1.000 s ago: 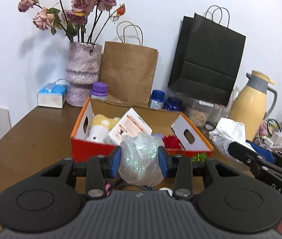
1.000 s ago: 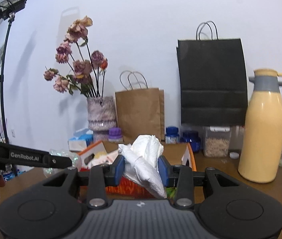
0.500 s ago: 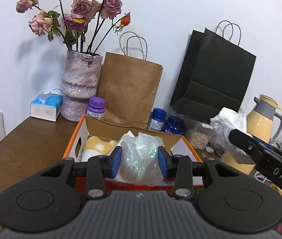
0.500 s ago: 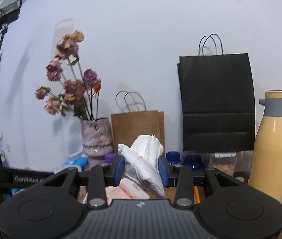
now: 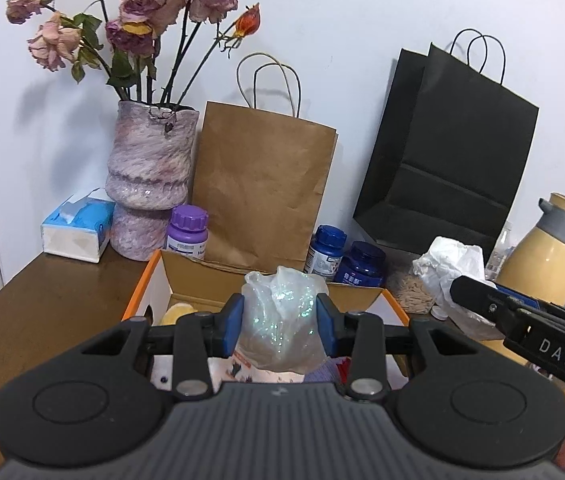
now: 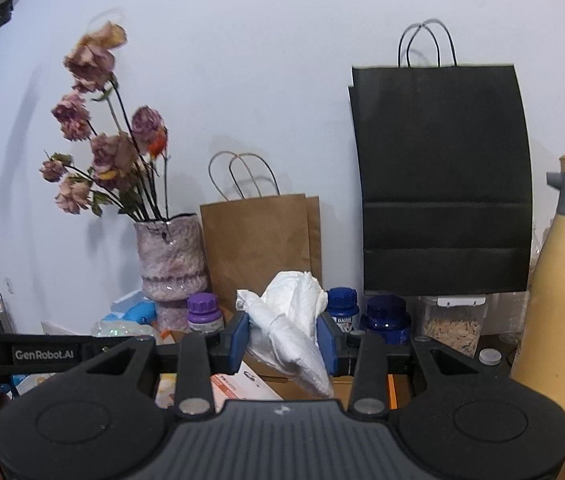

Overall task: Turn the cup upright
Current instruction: 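Carry the plastic bag and white cloth over the red box with both grippers, then lower both grippers into the red box and open them, releasing bag and cloth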

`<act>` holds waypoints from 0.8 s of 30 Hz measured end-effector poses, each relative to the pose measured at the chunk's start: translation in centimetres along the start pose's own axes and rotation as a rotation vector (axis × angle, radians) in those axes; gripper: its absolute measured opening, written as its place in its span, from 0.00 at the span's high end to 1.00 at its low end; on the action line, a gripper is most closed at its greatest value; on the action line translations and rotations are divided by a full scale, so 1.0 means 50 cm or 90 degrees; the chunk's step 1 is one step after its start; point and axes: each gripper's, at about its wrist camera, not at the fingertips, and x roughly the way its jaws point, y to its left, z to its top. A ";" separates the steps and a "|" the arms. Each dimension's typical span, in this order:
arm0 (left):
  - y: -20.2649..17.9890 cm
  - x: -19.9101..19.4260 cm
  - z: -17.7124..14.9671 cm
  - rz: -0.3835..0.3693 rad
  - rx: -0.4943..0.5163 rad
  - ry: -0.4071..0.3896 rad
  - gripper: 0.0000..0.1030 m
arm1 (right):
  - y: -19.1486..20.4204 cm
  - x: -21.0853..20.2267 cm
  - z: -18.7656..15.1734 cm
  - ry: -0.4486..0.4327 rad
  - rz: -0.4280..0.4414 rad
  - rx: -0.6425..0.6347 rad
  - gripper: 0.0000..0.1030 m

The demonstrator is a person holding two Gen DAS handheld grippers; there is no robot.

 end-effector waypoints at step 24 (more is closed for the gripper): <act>0.014 0.150 -0.030 0.013 0.062 0.046 0.62 | -0.028 0.160 -0.072 0.111 0.014 -0.009 0.63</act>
